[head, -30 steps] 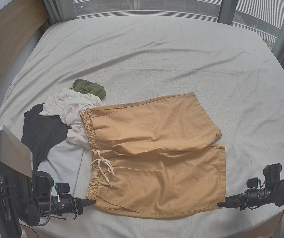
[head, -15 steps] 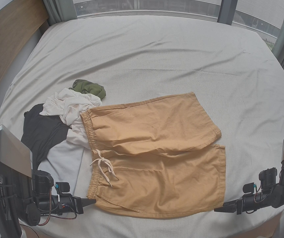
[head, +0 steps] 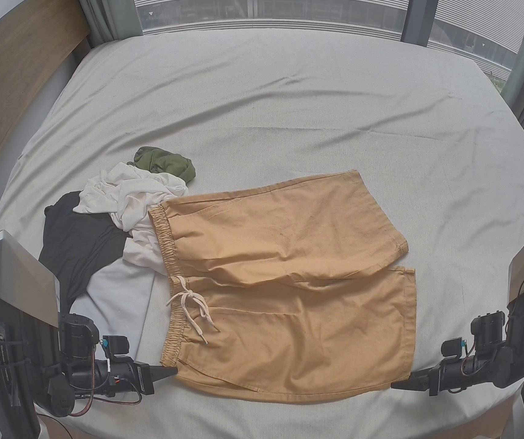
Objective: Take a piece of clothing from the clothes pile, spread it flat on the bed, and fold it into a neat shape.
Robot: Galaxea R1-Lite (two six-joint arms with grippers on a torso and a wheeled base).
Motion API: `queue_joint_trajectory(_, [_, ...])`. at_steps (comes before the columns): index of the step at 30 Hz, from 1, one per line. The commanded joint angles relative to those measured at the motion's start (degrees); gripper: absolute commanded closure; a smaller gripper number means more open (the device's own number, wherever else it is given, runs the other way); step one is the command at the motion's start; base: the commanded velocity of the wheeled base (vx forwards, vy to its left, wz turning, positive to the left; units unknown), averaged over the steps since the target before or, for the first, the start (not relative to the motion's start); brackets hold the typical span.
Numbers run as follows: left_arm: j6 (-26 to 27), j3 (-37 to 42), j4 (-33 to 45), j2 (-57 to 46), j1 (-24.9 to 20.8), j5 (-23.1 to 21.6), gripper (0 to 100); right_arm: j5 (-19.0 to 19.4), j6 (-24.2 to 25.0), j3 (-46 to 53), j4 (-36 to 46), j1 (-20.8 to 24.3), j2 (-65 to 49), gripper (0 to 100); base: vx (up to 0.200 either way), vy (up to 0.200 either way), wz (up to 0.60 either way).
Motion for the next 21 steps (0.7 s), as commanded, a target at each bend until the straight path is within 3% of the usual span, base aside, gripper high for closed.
queue_joint_trajectory(1, [-0.04, -0.03, -0.01, -0.01, -0.11, 0.0, 100, 0.27, 0.18, 1.1, 0.55, -0.55, 0.21, 100, 0.0, 0.0, 0.0])
queue_joint_trajectory(9, [-0.65, 0.15, -0.01, -2.65, 0.15, -0.18, 100, 0.27, -0.17, 1.1, 5.91, -3.36, -6.73, 100, 0.0, 0.0, 0.0])
queue_joint_trajectory(15, [-3.55, 1.29, 0.08, -6.69, 0.59, -0.18, 100, 0.27, -0.52, 1.1, 19.89, -3.45, -20.44, 100, 0.0, 0.0, 0.0])
queue_joint_trajectory(21, [-4.25, 1.29, 1.49, -6.78, 0.42, -0.18, 100, 0.18, -0.43, 1.1, 26.57, -2.22, -24.57, 100, 0.0, 0.0, 0.0])
